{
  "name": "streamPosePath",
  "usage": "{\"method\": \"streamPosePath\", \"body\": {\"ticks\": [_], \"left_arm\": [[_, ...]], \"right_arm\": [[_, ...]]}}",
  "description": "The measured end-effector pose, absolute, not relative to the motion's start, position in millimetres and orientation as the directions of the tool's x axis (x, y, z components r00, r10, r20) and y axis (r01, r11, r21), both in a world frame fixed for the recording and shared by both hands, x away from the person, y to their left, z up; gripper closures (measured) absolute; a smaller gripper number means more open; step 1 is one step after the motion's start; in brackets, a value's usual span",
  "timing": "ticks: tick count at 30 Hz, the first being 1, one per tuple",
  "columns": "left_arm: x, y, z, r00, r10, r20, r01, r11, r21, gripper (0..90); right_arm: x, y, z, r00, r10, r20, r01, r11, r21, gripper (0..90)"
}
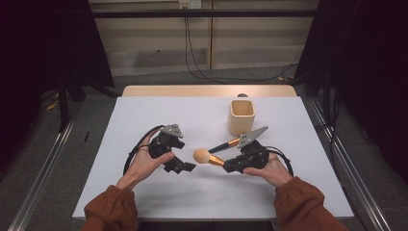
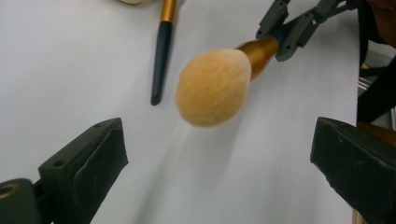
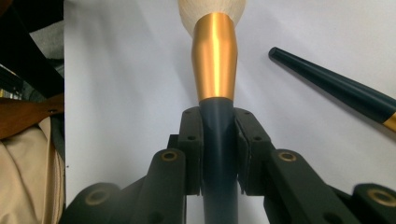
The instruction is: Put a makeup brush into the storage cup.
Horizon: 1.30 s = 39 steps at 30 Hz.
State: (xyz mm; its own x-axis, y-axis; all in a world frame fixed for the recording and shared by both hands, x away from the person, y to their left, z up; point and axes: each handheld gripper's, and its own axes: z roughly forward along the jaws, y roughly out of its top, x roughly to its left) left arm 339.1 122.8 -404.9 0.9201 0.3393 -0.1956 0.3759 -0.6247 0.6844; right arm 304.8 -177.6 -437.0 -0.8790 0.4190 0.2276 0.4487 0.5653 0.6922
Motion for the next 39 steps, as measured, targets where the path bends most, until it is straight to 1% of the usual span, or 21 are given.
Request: {"method": "streamPosePath", "body": {"ticks": [6, 12, 17, 22, 24, 34, 39], "left_arm": [[332, 130, -408, 0.911, 0.373, -0.176, 0.380, -0.594, 0.709, 4.9], [324, 137, -412, 0.891, 0.415, -0.186, 0.408, -0.549, 0.730, 4.7], [319, 143, -416, 0.882, 0.432, -0.187, 0.416, -0.528, 0.740, 4.7], [312, 146, -418, 0.873, 0.461, -0.156, 0.404, -0.507, 0.762, 5.2], [310, 146, -418, 0.879, 0.453, -0.146, 0.394, -0.518, 0.759, 5.0], [305, 147, -421, 0.873, 0.470, -0.133, 0.391, -0.508, 0.768, 5.2], [305, 148, -425, 0.867, 0.481, -0.132, 0.395, -0.500, 0.771, 4.7]], "right_arm": [[301, -182, -435, -0.863, 0.445, 0.238, 0.463, 0.514, 0.722, 75.6], [298, -182, -437, -0.847, 0.466, 0.256, 0.479, 0.461, 0.747, 75.6], [294, -183, -440, -0.834, 0.485, 0.262, 0.486, 0.422, 0.766, 75.5], [293, -187, -440, -0.829, 0.488, 0.274, 0.485, 0.381, 0.787, 75.5], [293, -187, -441, -0.826, 0.490, 0.279, 0.484, 0.365, 0.795, 75.5], [291, -188, -443, -0.819, 0.500, 0.280, 0.466, 0.296, 0.834, 75.5], [289, -188, -442, -0.825, 0.502, 0.259, 0.433, 0.267, 0.861, 75.5]]}}
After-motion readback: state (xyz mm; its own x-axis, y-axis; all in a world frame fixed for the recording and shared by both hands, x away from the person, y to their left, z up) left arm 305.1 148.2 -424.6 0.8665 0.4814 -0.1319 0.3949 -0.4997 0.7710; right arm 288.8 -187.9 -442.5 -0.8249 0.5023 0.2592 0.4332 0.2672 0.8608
